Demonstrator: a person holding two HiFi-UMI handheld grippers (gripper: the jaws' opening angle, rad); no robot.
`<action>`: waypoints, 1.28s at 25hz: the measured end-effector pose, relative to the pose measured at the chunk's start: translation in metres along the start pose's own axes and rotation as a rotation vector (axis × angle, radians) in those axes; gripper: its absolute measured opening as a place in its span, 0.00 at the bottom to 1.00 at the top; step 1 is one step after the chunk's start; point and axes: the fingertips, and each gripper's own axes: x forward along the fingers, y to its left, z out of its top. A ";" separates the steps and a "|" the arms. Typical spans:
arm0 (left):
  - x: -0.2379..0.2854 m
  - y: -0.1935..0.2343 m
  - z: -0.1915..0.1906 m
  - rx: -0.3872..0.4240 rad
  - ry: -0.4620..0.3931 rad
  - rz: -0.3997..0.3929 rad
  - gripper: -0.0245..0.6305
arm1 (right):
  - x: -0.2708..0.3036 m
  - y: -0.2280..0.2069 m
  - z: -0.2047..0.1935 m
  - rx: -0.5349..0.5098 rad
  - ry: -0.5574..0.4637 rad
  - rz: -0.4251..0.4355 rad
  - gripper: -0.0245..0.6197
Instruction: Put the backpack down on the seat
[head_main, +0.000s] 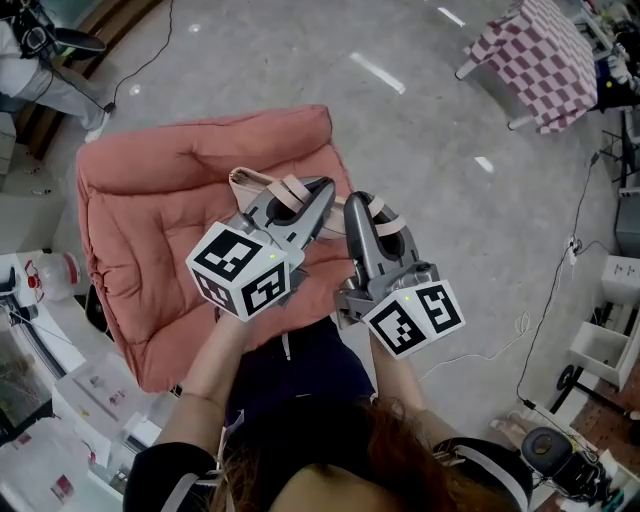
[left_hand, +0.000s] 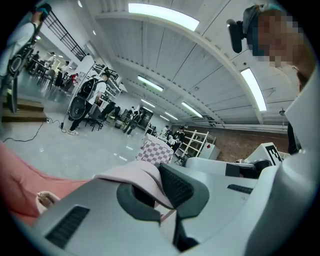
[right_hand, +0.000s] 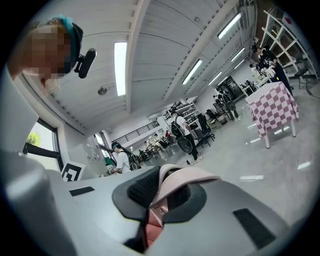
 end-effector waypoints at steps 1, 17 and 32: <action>0.003 0.003 -0.003 -0.002 0.009 -0.005 0.07 | 0.002 -0.004 -0.003 0.009 0.002 -0.006 0.10; 0.039 0.050 -0.061 -0.067 0.098 -0.024 0.07 | 0.025 -0.059 -0.059 0.061 0.069 -0.111 0.10; 0.008 0.070 -0.129 -0.112 0.198 -0.008 0.07 | 0.009 -0.051 -0.137 0.140 0.152 -0.142 0.10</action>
